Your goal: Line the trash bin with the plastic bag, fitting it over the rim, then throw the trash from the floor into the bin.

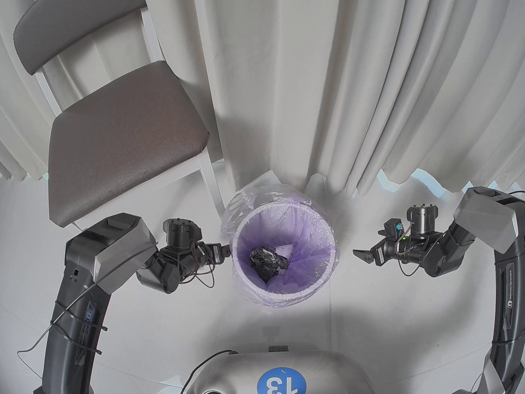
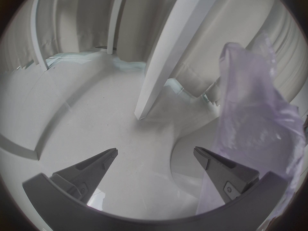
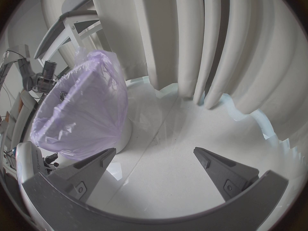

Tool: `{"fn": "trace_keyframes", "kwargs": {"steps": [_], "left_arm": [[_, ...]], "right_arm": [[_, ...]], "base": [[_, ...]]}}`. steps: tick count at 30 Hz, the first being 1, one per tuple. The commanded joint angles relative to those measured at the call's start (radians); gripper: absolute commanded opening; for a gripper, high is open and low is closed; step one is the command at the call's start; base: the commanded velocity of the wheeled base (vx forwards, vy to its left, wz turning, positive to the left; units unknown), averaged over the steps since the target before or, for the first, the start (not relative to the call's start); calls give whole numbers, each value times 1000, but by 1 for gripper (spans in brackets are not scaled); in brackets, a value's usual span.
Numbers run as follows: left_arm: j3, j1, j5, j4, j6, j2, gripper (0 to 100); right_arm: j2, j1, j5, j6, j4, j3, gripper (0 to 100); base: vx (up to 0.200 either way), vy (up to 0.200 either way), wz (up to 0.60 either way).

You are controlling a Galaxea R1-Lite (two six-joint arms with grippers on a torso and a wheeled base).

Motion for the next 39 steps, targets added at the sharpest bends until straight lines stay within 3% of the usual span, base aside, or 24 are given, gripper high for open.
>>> {"fn": "trace_keyframes", "kwargs": {"steps": [1, 7, 12, 18, 20, 27, 32, 39], "left_arm": [[-109, -4, 0, 73, 35, 72, 100], [-126, -1, -32, 138, 48, 69, 100], [-82, 29, -20, 173, 160, 31, 100], [113, 83, 17, 40, 179, -81, 100], [245, 97, 31, -75, 199, -146, 100], [435, 92, 26, -201, 193, -310, 100], [445, 75, 17, -224, 167, -384, 100], [351, 8, 17, -210, 76, -391, 100]], "right_arm": [[-90, -10, 0, -23, -18, 69, 100], [-82, 4, 2, -25, -18, 69, 100], [-87, 7, 2, -28, -18, 70, 100], [-119, -2, 14, -26, -25, 96, 100], [-144, -4, 16, -26, -28, 124, 100], [-196, -4, 16, -22, -105, 204, 100], [-227, -2, 16, -20, -148, 241, 100], [-251, -4, 14, -16, -150, 254, 100]], "base": [[0, 0, 0], [0, 0, 0], [0, 0, 0], [0, 0, 0], [0, 0, 0], [0, 0, 0], [0, 0, 0], [0, 0, 0]]}}
